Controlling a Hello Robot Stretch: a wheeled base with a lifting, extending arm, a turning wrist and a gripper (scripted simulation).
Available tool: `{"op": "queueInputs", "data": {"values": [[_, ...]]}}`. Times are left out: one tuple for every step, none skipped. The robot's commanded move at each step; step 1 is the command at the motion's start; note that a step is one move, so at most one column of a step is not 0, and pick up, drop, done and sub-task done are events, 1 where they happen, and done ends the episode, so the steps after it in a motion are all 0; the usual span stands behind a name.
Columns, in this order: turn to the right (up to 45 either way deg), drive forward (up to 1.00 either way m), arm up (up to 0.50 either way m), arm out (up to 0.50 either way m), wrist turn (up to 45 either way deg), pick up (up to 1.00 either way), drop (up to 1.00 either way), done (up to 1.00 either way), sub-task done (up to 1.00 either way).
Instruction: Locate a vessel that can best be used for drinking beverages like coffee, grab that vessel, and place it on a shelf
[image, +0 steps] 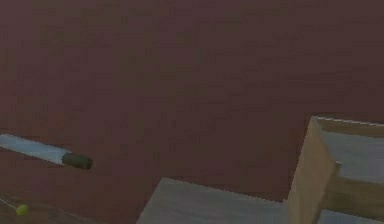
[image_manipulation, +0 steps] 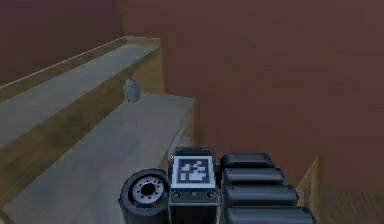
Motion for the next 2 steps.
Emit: {"op": "queueInputs", "data": {"values": [[-3.0, 0.00, 0.00, 0.00, 0.0, 0.00, 0.00, 0.00, 0.00], [-3.0, 0.00, 0.00, 0.00, 0.0, 0.00, 0.00, 0.00, 0.00]]}}
